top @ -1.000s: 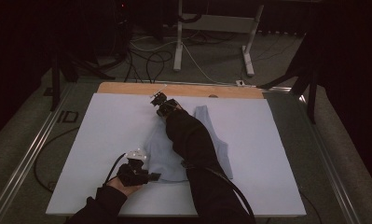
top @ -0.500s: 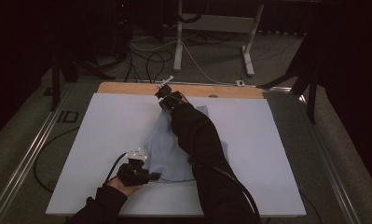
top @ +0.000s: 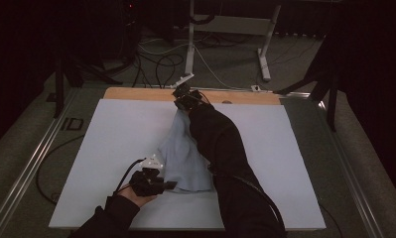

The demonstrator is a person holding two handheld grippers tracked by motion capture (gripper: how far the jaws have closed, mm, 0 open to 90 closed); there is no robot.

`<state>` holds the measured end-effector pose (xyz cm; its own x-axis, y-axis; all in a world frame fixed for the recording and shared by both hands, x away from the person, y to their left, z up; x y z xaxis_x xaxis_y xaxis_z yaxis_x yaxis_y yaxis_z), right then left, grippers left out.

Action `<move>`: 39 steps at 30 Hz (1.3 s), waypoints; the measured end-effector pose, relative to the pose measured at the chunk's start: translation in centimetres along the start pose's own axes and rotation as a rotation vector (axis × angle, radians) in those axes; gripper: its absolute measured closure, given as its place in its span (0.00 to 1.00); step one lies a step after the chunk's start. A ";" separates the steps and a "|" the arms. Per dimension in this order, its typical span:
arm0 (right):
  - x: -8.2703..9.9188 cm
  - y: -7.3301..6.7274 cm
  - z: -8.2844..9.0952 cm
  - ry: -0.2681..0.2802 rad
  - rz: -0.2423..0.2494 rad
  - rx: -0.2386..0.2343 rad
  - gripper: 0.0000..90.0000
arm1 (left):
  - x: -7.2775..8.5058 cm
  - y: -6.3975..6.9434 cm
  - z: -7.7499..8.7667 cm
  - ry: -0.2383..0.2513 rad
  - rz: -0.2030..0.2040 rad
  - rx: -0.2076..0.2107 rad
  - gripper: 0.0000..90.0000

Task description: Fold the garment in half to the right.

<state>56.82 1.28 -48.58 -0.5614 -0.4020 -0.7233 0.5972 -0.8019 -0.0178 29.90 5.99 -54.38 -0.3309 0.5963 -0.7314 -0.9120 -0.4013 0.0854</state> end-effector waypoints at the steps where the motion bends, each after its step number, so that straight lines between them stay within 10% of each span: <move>1: -0.1 0.3 0.5 0.006 -0.005 -0.004 0.94 | -0.5 0.2 -0.1 -0.002 -0.015 0.002 0.95; 39: 3.4 6.8 4.6 0.087 -0.094 -0.038 0.93 | -7.6 3.6 -6.6 -0.060 -0.158 0.087 0.95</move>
<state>56.32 -7.59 -48.00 -0.5655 -0.2844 -0.7742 0.5662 -0.8164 -0.1136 30.75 -4.57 -53.05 -0.1933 0.6888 -0.6987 -0.9704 -0.2395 0.0324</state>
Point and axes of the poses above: each handheld gripper's, and its own axes: z roughly backward along the jaws, x roughly out of its underside, y roughly to its right, the point moved 9 cm from there along -z, roughly forward along the jaws, and after that the axes turned 15 degrees about -z, right-handed, at the moved point
